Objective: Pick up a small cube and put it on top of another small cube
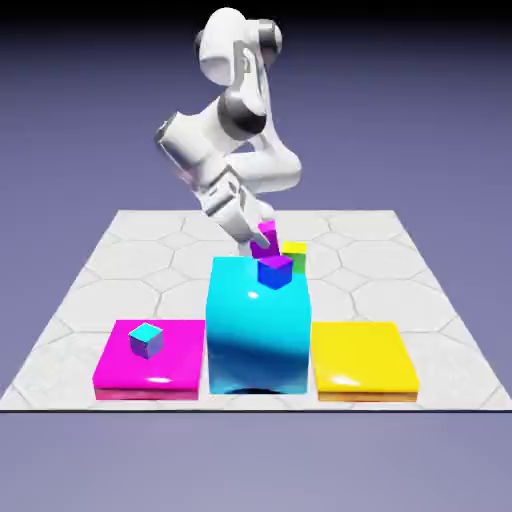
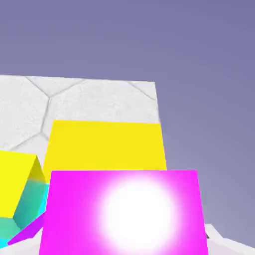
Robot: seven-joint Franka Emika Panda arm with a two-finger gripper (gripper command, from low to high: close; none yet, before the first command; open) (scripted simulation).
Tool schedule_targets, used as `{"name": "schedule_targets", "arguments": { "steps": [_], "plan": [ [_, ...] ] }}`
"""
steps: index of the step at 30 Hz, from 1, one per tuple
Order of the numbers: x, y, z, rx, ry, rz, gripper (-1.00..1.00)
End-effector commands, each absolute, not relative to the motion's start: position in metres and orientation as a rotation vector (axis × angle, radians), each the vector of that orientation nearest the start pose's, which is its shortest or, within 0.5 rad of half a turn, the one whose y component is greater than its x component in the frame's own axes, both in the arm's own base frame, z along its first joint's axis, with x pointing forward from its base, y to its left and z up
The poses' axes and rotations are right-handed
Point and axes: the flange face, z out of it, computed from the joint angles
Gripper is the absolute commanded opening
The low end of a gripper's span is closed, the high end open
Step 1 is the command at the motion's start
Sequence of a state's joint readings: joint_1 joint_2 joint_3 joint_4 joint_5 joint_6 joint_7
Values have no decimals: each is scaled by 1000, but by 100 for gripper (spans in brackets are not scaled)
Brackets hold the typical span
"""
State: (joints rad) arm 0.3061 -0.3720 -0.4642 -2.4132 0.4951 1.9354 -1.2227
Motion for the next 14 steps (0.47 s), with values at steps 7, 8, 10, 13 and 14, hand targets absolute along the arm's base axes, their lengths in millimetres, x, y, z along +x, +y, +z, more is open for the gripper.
{"name": "schedule_targets", "arguments": {
  "steps": [7, 8, 10, 13, 14],
  "plan": [
    [417, -23, 436, -2327, -1244, -205, -100],
    [416, -18, 425, -2326, -1244, -205, -100],
    [413, -9, 402, -2327, -1244, -204, -100],
    [412, -7, 396, -2327, -1245, -203, 100],
    [414, -11, 407, -2326, -1244, -204, 100]
  ]
}}
